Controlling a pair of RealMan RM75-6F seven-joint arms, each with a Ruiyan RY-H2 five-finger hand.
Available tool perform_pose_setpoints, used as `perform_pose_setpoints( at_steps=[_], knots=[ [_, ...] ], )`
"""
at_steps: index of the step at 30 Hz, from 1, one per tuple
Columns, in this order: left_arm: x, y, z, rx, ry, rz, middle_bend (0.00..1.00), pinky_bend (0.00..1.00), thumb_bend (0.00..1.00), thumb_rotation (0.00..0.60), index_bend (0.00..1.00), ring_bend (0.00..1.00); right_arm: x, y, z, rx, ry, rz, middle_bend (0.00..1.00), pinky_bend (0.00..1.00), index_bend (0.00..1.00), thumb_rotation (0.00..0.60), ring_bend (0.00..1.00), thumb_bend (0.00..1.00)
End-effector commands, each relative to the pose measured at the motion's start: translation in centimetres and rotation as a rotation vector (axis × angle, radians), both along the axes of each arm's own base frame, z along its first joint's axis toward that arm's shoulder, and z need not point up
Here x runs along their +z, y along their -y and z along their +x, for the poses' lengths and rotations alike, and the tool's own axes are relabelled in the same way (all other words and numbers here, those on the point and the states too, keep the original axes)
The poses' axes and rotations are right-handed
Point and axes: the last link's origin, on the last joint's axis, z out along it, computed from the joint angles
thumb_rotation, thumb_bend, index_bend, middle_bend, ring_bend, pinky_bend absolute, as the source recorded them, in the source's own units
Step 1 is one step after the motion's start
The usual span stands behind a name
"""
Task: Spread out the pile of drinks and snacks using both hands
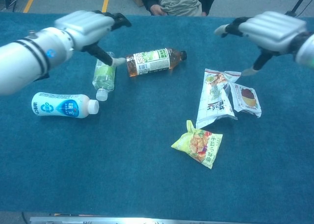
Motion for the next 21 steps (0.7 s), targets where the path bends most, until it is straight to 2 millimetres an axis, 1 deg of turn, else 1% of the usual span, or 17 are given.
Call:
perform_pose_setpoints(
  at_steps=[1,6,12,15,21],
  knots=[
    [1.8,0.6,-2.4,0.022,0.046,0.046,0.00,0.00,0.28,0.366,0.05,0.00,-1.3,0.8,1.3,0.012,0.006,0.025,0.21,0.28,0.12,0.600,0.12,0.00],
    [3.6,1.2,-4.8,0.036,0.078,0.093,0.00,0.00,0.28,0.395,0.05,0.00,-2.8,1.9,2.8,0.001,0.019,0.058,0.21,0.28,0.12,0.600,0.12,0.00],
    [6.0,2.3,-7.4,0.073,0.105,0.135,0.00,0.00,0.28,0.401,0.05,0.00,-4.5,3.4,4.3,-0.039,0.033,0.091,0.21,0.27,0.12,0.600,0.12,0.00],
    [6.8,2.9,-8.2,0.082,0.109,0.141,0.00,0.00,0.28,0.401,0.05,0.00,-5.3,4.1,4.8,-0.066,0.042,0.111,0.21,0.27,0.11,0.600,0.12,0.00],
    [8.2,4.6,-9.4,0.089,0.116,0.148,0.00,0.00,0.28,0.402,0.05,0.00,-6.6,6.1,6.3,-0.118,0.066,0.125,0.21,0.26,0.11,0.600,0.12,0.00]
  ],
)
